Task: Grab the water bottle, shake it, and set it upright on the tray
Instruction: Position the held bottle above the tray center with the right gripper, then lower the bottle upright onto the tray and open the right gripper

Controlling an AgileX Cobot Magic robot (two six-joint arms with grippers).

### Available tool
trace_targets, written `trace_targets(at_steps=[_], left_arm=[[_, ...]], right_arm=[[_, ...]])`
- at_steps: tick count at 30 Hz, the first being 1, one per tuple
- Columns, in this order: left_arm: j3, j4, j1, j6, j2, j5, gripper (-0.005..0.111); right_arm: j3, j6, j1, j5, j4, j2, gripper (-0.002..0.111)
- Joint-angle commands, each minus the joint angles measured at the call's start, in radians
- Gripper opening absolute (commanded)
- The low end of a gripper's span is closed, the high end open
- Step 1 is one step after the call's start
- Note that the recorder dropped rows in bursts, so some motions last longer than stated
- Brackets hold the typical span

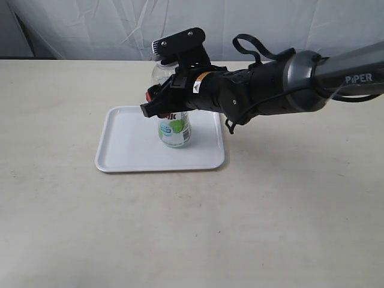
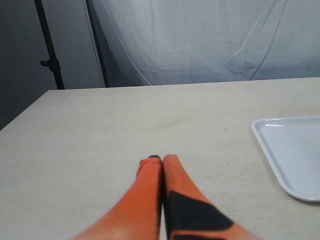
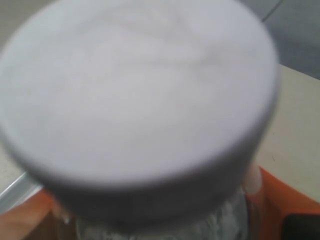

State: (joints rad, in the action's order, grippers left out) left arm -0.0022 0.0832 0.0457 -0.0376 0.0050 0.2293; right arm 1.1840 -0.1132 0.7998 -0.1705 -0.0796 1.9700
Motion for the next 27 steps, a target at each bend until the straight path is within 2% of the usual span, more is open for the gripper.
trace_targets(at_steps=[1,3,5,12,27], left_arm=[[0.002,0.001,0.001,-0.008,-0.005,-0.004,0.0],[0.002,0.001,0.001,-0.008,-0.005,-0.004,0.0],[0.002,0.001,0.001,-0.008,-0.005,-0.004,0.0],[0.002,0.001,0.001,-0.006,-0.005,-0.004,0.0],[0.002,0.001,0.001,-0.008,-0.005,-0.004,0.0]], right_arm=[[0.001,-0.007,-0.001,0.012,0.018,-0.006,0.067],[0.001,-0.007,-0.001,0.01,0.018,-0.006,0.075],[0.001,-0.007,-0.001,0.01,0.018,-0.008,0.077],[0.001,-0.007,-0.001,0.01,0.018,-0.032,0.077],[0.001,-0.014,-0.001,0.005,0.022,-0.259,0.077]])
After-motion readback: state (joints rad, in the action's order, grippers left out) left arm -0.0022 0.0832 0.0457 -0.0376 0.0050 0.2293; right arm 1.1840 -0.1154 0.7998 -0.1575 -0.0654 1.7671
